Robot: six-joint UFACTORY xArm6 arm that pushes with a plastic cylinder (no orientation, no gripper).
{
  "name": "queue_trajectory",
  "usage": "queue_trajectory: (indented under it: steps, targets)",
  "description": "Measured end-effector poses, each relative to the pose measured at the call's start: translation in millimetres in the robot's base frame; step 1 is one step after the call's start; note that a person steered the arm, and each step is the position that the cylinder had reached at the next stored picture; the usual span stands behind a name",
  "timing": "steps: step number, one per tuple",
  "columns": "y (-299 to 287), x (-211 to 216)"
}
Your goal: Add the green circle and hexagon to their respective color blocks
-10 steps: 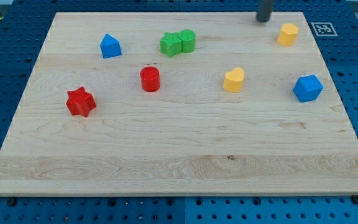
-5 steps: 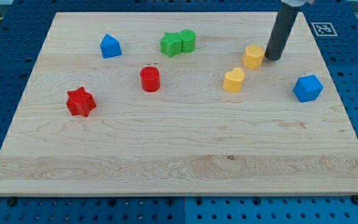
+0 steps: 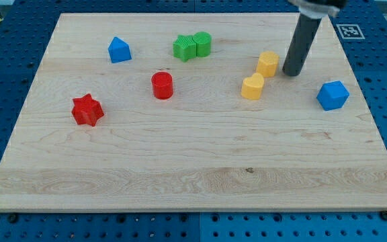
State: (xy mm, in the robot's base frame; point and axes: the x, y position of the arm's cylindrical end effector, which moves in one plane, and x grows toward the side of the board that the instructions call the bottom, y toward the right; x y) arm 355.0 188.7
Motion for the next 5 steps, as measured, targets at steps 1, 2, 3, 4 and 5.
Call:
queue_trajectory:
  steps: [1, 2, 3, 4, 5]
  targets:
    - [-0.3, -29.4]
    - [-25.5, -22.4]
    - [-37.9, 6.7]
    - [-50.1, 26.0]
    - [-39.7, 15.1]
